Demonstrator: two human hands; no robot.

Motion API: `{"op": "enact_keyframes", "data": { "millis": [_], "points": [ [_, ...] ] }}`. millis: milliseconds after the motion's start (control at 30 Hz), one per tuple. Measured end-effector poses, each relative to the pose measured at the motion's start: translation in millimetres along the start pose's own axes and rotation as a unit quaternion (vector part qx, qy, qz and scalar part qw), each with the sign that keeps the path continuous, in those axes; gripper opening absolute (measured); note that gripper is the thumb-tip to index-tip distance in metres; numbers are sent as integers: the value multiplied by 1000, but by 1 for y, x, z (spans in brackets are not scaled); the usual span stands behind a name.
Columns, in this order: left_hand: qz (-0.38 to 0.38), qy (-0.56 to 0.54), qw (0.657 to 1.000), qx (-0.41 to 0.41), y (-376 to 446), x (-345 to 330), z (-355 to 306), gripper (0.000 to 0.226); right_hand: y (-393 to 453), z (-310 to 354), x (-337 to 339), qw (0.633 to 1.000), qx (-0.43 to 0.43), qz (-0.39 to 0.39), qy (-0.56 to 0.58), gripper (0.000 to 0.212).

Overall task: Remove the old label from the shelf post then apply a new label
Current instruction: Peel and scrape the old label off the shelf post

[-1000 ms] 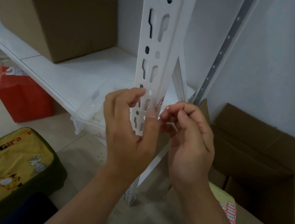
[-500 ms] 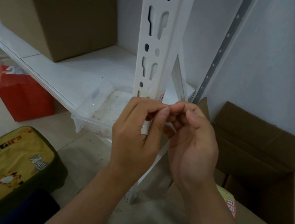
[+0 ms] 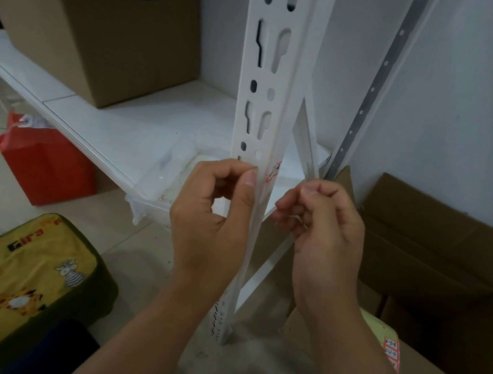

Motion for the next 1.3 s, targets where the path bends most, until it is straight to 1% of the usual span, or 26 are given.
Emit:
{"op": "enact_keyframes", "data": {
  "millis": [67,167,233,333,400,467,600,633,733,800,833,867,900,967,1033,1100,1167,1233,1300],
  "points": [
    [-9,0,1000,26,2,3,3,5,1,-3,-1,999,-6,-19,-24,10],
    [-19,-8,996,85,6,7,12,12,3,-7,-4,999,-7,-26,-48,16],
    [-25,-3,992,126,9,9,21,16,3,-8,-9,998,-5,-23,-57,16],
    [-20,20,986,164,13,12,34,14,3,-11,-13,998,-12,-17,-56,17],
    [-13,32,982,186,18,15,45,17,3,-13,-17,999,-20,-11,-43,20],
    [17,32,977,212,22,17,57,20,3,-14,-17,999,-27,-12,-14,19],
    [131,64,962,229,33,25,80,24,6,-15,-16,999,-37,-2,37,5],
    [157,77,956,235,36,28,86,27,7,-16,-16,998,-41,0,47,5],
    [229,137,930,253,41,33,101,37,9,-19,-14,997,-51,8,62,17],
    [248,197,914,255,43,33,107,45,9,-21,-12,996,-52,14,64,22],
    [247,211,910,257,43,32,109,47,10,-22,-12,996,-53,15,63,22],
    [242,203,911,267,43,31,111,48,10,-22,-11,996,-53,16,63,22],
    [227,168,916,286,43,31,114,48,10,-23,-11,996,-53,18,62,20],
    [172,51,920,347,45,29,118,45,10,-23,-10,997,-53,24,58,11],
    [125,-46,911,391,47,28,120,36,9,-23,-10,997,-55,30,53,5],
    [127,-66,911,387,47,27,120,23,9,-24,-9,997,-56,32,51,3],
    [143,-73,913,376,46,26,119,16,8,-25,-9,997,-55,33,46,3],
    [156,-61,916,364,45,26,119,14,8,-25,-8,997,-51,36,39,4],
    [174,-12,922,347,44,26,121,17,8,-25,-8,997,-51,37,33,5]
  ]
}}
Point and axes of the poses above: each hand's wrist, its own y-axis towards the middle knuckle, its own x-axis out of the back of the hand, z = x × y, the point moved 2 cm from there along y, towards the middle knuckle, and after that the axes turned 5 degrees about -x, right-handed, at the moved point
